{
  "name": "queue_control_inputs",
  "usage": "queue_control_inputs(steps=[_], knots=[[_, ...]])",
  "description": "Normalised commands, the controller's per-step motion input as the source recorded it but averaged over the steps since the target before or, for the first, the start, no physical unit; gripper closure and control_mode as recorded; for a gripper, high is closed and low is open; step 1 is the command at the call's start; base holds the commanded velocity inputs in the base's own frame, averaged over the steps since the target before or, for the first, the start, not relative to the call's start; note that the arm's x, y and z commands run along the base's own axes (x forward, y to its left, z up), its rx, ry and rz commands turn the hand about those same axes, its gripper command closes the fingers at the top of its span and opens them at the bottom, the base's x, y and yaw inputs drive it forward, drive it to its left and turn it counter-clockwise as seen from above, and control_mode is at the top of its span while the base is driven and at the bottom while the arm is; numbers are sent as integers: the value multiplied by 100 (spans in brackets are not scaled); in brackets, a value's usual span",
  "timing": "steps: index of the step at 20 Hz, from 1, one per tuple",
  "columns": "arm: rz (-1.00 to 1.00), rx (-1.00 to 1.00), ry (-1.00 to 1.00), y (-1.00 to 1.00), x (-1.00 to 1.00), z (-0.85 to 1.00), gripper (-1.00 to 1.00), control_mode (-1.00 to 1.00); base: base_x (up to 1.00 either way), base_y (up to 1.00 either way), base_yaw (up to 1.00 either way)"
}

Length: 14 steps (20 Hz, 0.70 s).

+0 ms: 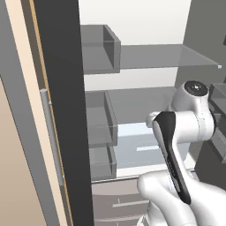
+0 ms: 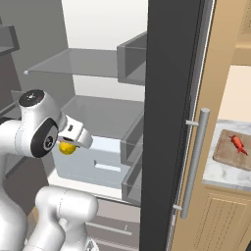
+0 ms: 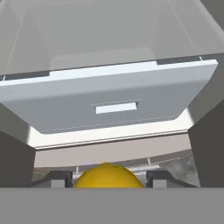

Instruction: Retrieve a lemon from the fridge and place it on the cutting board with the fish.

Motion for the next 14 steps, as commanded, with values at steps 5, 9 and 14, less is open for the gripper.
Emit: queue_control_inputs(steps=[5,9,14], knots=[[0,0,2,0,-7,0,100,-100,0,0,0],[0,0,0,0,0,0,100,-100,0,0,0],[0,0,0,0,-16,-3,100,100,-9,0,0]])
